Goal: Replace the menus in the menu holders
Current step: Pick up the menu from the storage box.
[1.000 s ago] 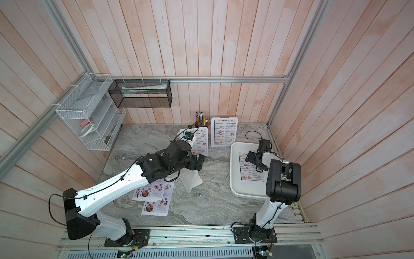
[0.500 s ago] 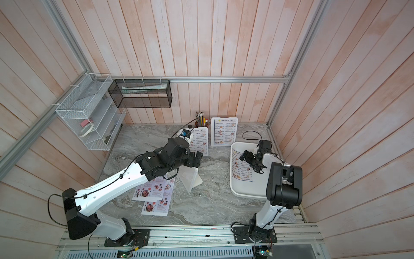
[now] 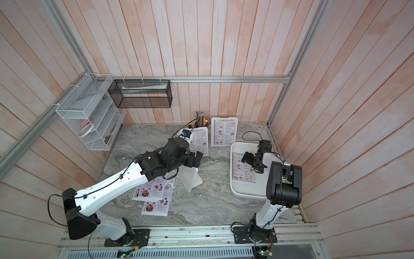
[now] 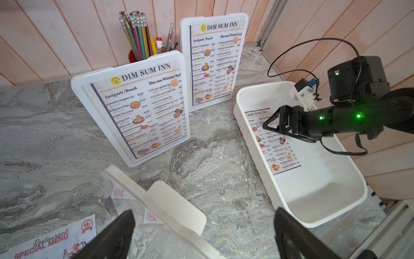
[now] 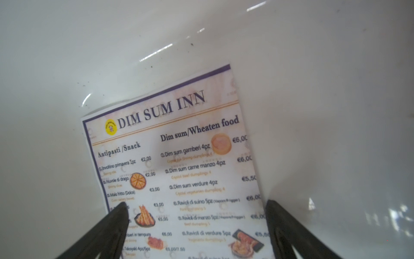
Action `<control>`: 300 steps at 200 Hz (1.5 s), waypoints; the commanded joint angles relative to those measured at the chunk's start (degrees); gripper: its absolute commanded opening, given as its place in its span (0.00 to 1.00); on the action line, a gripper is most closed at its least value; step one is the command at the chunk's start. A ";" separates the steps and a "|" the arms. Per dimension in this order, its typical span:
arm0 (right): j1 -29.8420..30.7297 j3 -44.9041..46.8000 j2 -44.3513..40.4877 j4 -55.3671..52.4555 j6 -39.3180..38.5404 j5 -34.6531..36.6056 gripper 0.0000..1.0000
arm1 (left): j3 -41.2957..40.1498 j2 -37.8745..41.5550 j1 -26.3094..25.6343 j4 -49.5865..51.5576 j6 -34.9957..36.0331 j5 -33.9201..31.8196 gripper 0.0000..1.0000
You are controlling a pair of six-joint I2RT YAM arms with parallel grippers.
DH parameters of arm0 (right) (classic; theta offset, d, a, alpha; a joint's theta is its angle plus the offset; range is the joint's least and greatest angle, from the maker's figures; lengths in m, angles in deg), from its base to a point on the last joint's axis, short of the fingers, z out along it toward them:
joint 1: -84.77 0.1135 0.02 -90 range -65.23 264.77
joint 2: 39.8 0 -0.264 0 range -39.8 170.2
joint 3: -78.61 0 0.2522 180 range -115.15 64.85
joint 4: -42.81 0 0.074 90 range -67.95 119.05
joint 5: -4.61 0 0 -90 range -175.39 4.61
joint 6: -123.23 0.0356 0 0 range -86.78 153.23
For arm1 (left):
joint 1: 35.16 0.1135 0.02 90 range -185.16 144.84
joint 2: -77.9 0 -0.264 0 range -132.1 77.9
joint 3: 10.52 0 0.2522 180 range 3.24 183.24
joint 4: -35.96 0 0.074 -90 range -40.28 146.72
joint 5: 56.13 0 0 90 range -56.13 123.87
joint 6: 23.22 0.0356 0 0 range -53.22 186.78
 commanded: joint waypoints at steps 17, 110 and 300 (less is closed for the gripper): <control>-0.13 -1.03 0.14 -3.87 -1.87 4.25 0.98 | 1.51 0.45 -0.01 -0.48 0.50 0.11 0.99; -0.55 -0.34 4.61 -2.85 -3.83 -8.69 0.92 | 2.17 0.01 0.04 -0.26 0.81 0.70 0.99; -0.03 11.60 -1.59 8.22 1.35 -26.53 0.82 | 4.94 -16.16 -7.20 -13.25 -8.75 19.51 0.79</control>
